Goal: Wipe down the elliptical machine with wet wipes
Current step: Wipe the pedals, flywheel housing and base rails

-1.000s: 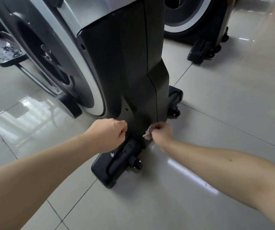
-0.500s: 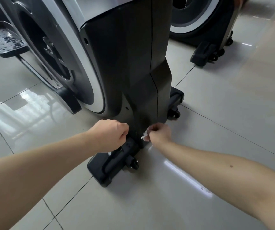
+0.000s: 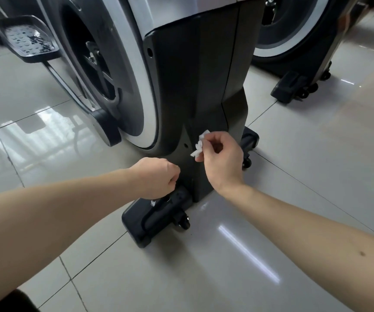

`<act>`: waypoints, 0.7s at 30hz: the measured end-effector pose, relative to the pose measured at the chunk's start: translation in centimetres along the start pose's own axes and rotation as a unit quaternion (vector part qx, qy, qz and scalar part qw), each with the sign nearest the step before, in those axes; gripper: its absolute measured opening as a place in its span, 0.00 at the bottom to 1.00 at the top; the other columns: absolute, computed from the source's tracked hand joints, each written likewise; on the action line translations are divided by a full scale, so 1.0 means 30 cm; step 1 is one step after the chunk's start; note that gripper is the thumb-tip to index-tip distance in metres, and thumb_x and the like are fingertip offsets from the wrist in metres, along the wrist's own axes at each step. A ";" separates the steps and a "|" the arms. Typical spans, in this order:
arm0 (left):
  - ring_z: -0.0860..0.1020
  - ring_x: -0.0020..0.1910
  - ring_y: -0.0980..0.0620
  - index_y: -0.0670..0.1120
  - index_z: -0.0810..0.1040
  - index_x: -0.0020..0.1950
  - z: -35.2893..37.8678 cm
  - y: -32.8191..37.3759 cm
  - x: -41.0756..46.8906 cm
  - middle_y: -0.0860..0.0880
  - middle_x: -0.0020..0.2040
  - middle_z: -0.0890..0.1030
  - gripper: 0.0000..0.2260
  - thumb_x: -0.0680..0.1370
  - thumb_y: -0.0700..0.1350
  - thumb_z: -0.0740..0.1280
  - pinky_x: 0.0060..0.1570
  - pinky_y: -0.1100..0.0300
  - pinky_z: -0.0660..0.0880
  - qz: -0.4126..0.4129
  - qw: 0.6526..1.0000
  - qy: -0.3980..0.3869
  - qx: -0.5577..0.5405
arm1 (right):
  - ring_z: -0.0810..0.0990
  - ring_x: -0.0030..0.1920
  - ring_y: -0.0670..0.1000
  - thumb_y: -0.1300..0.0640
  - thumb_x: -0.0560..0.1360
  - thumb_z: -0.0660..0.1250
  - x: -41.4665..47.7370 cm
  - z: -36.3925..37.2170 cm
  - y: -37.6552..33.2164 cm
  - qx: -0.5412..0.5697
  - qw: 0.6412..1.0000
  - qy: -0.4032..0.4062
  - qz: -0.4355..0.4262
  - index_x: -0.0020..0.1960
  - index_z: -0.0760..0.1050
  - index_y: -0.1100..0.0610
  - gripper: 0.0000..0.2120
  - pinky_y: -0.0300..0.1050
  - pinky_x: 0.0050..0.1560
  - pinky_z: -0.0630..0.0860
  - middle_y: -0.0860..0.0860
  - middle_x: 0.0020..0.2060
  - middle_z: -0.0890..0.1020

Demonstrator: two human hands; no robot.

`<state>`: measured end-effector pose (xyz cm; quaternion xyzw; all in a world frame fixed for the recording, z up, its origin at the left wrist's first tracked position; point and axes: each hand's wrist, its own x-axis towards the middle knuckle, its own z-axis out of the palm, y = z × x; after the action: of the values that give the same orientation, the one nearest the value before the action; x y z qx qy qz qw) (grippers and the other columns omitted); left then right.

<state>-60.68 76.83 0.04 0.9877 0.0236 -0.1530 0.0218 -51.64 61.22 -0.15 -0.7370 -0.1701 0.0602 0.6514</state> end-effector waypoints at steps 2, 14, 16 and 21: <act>0.76 0.43 0.47 0.50 0.77 0.50 0.008 -0.016 -0.008 0.53 0.42 0.77 0.08 0.80 0.48 0.58 0.46 0.54 0.78 0.000 1.000 -0.016 0.008 | 0.86 0.42 0.51 0.59 0.80 0.69 -0.028 -0.004 0.096 -0.050 0.998 0.000 0.047 0.43 0.77 0.49 0.08 0.49 0.48 0.84 0.49 0.41 0.85; 0.82 0.43 0.50 0.42 0.81 0.55 0.183 0.080 0.079 0.48 0.44 0.84 0.12 0.81 0.48 0.62 0.38 0.62 0.76 -0.098 0.927 -0.071 -0.356 | 0.87 0.39 0.53 0.69 0.78 0.70 -0.134 0.016 0.255 0.002 0.968 -0.072 0.240 0.47 0.77 0.58 0.07 0.38 0.38 0.82 0.57 0.45 0.84; 0.82 0.39 0.50 0.38 0.80 0.52 0.196 0.118 0.069 0.43 0.46 0.85 0.11 0.82 0.43 0.61 0.33 0.61 0.76 -0.117 0.876 -0.069 -0.463 | 0.86 0.37 0.49 0.67 0.79 0.70 -0.137 0.008 0.252 -0.010 0.968 -0.101 0.229 0.46 0.78 0.58 0.06 0.38 0.39 0.82 0.55 0.44 0.84; 0.83 0.36 0.49 0.48 0.79 0.43 0.211 0.104 0.057 0.48 0.38 0.85 0.08 0.75 0.51 0.69 0.39 0.57 0.78 -0.096 0.912 -0.024 -0.398 | 0.85 0.43 0.56 0.55 0.80 0.70 -0.114 -0.002 0.244 0.013 0.957 -0.119 0.265 0.45 0.79 0.61 0.09 0.52 0.46 0.85 0.56 0.41 0.85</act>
<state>-60.81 73.47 -6.40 0.8862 0.1763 -0.1557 0.3992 -53.57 59.36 -7.77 -0.7345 -0.0444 0.3205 0.5964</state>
